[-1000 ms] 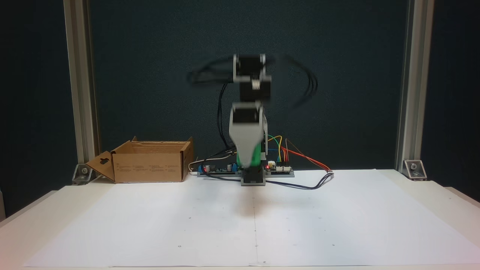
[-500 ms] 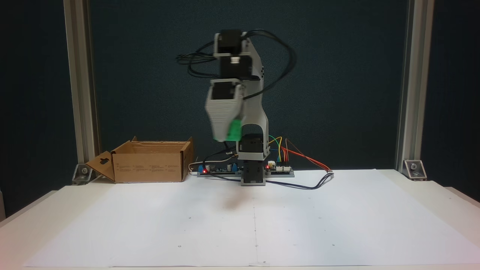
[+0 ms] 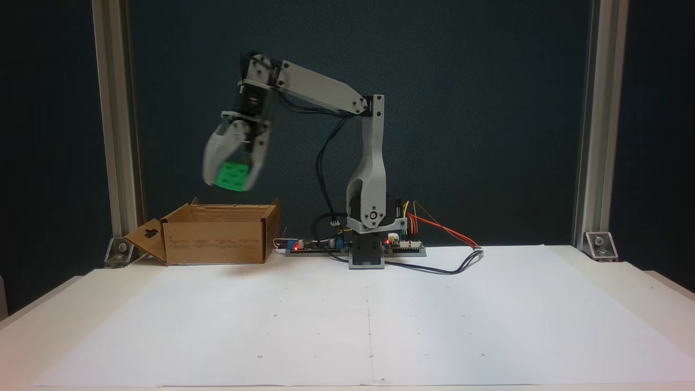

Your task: Grasp a green dice and put it in the bin.

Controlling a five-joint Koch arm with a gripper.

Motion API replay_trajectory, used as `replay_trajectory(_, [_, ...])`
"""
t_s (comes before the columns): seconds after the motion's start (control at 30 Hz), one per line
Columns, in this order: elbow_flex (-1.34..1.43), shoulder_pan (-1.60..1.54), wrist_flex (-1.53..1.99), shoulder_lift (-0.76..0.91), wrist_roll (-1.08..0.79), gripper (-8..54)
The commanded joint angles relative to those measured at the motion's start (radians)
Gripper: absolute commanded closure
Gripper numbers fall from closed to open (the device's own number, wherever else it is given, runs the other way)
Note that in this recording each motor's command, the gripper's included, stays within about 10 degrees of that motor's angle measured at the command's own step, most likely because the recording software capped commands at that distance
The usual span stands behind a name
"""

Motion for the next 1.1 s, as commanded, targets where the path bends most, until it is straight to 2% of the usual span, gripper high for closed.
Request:
replay_trajectory(0.0, [-0.072, 0.115, -0.041, 0.006, -0.141, 33.4])
replay_trajectory(0.2, [-0.072, 0.333, -0.038, -0.035, -0.222, 33.4])
replay_trajectory(0.33, [-0.071, 0.431, -0.020, -0.124, -0.270, 33.3])
replay_trajectory(0.67, [-0.071, 0.491, -0.081, -0.256, -0.302, 32.9])
replay_trajectory(0.73, [-0.071, 0.512, -0.078, -0.268, -0.301, 13.6])
replay_trajectory(0.77, [-0.071, 0.517, -0.078, -0.272, -0.301, 12.9])
replay_trajectory(0.87, [-0.071, 0.520, -0.084, -0.272, -0.299, 0.4])
replay_trajectory(1.0, [-0.071, 0.494, -0.127, -0.265, -0.287, 0.7])
replay_trajectory(1.07, [-0.071, 0.457, -0.133, -0.195, -0.209, 0.7])
